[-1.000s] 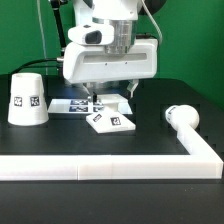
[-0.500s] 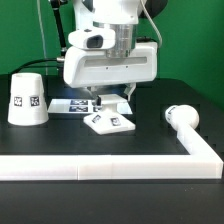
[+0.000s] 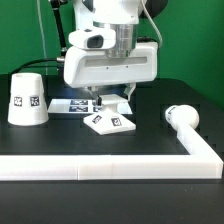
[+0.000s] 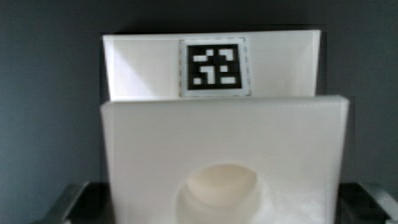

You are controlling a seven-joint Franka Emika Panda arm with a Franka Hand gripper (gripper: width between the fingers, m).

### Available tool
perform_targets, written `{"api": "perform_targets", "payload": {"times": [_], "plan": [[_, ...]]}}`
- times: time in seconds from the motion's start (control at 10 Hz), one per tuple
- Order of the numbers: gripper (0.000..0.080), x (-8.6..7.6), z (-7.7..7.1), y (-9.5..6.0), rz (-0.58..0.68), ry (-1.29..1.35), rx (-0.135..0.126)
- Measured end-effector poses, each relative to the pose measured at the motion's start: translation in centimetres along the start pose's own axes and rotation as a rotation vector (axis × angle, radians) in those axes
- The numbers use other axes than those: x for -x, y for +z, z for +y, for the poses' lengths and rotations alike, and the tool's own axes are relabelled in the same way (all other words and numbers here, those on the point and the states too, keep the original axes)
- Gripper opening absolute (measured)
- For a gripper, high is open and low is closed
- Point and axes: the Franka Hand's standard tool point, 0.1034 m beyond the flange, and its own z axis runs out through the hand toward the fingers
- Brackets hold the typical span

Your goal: Assemble lamp

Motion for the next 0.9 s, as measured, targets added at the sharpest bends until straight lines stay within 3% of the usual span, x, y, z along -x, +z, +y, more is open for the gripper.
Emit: {"api": "perform_targets", "payload": {"times": [0.2, 0.9], "plan": [[0.0534, -1.0, -0.1, -0.1, 0.007, -0.009, 0.000], [0.0534, -9.4, 1.0, -0.6, 0.115, -0.051, 0.015]]}}
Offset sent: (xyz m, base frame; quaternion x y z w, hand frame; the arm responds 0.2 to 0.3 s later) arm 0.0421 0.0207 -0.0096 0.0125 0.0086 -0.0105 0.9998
